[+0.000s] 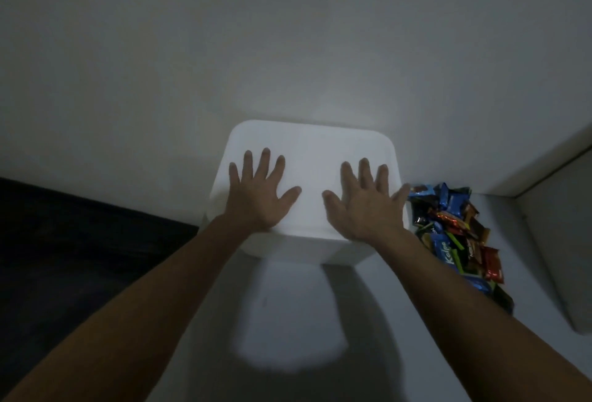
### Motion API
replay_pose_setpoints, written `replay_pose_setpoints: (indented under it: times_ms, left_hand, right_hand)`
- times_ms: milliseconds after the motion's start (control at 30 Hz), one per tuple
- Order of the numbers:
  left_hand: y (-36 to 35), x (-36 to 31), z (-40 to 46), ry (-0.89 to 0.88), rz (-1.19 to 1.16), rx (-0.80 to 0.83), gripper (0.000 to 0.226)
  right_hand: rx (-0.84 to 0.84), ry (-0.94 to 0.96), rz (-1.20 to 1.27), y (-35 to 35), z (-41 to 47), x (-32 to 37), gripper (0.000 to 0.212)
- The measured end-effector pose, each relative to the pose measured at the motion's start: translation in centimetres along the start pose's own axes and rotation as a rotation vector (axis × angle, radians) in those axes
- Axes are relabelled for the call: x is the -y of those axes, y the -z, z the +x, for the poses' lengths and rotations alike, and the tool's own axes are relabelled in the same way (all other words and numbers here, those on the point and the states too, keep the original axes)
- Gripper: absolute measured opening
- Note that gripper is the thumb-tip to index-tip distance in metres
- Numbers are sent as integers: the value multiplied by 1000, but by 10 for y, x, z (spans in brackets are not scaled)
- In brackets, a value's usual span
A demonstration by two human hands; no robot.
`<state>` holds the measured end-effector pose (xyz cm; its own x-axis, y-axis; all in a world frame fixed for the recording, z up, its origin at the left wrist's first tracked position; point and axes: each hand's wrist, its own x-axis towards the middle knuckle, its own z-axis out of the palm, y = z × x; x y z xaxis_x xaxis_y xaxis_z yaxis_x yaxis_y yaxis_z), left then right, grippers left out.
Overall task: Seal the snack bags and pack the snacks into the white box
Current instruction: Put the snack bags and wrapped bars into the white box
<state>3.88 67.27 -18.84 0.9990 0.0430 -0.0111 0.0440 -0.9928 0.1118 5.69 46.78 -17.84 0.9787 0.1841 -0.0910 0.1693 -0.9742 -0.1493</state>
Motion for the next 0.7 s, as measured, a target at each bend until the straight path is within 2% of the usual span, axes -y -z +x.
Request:
replay_pose_setpoints:
  times_ms: [133, 233, 433, 567, 700]
  left_hand:
    - [-9, -12, -17, -1, 63, -136, 78]
    - [-10, -13, -15, 34, 46, -116, 75]
    - [-7, 1, -23, 18, -8, -110, 73]
    - [-15, 13, -27, 108, 58, -286, 69]
    - [-16, 12, -19, 91, 32, -318, 75]
  right_hand:
    - [-118, 14, -55, -5, -11, 4, 71]
    - [-173, 29, -64, -5, -12, 4, 66]
    - [-141, 86, -36, -5, -20, -11, 66]
    - [-132, 29, 1, -6, -25, -12, 70]
    - [-67, 1, 44, 0, -16, -14, 78]
